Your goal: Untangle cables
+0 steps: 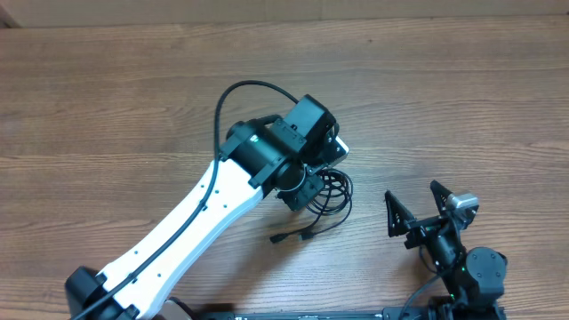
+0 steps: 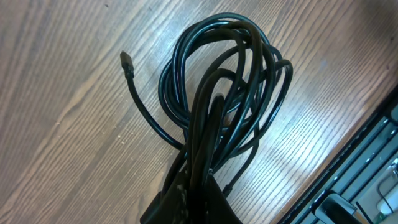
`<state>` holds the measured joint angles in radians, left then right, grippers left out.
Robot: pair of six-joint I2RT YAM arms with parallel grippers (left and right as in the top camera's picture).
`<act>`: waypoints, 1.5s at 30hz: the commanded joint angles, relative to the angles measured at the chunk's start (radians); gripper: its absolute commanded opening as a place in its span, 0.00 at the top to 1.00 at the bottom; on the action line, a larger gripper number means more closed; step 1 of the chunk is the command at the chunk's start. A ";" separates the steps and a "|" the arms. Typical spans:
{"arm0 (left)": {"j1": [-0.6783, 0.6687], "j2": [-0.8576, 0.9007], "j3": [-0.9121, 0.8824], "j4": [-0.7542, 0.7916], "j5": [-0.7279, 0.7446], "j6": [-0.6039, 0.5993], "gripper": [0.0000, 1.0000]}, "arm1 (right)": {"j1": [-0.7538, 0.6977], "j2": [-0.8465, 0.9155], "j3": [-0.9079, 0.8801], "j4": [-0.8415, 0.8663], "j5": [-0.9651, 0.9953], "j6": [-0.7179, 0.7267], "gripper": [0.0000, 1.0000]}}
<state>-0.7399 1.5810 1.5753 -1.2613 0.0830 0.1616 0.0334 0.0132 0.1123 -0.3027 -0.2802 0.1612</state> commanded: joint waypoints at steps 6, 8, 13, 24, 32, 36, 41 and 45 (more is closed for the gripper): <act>-0.007 -0.052 0.026 0.011 0.019 0.042 0.96 | -0.001 0.062 0.351 -0.338 -0.089 0.051 0.00; -0.007 -0.052 0.026 0.011 0.019 0.042 0.96 | -0.001 0.109 0.432 -0.435 -0.089 0.047 0.00; -0.007 -0.052 0.026 0.012 0.059 0.059 0.96 | -0.001 0.228 0.579 -0.576 -0.113 0.041 0.00; -0.007 -0.052 0.026 0.012 0.374 0.344 0.96 | -0.001 0.286 0.620 -0.551 -0.471 -0.043 0.00; -0.007 -0.052 0.026 0.013 0.418 0.394 0.96 | -0.001 0.286 0.620 -0.598 -0.492 -0.191 0.15; -0.007 -0.052 0.026 0.013 0.500 0.477 0.96 | -0.001 0.286 0.620 -0.601 -0.491 -0.193 0.10; -0.007 -0.052 0.026 0.041 0.580 0.523 0.96 | -0.001 0.286 0.618 -0.626 -0.491 -0.193 0.09; -0.007 -0.052 0.026 0.090 0.591 0.486 0.96 | -0.001 0.286 0.618 -0.671 -0.488 -0.193 0.10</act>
<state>-0.7403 1.5520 1.5776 -1.2007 0.5980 0.6353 0.0334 0.2985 0.7071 -0.9543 -0.7597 -0.0204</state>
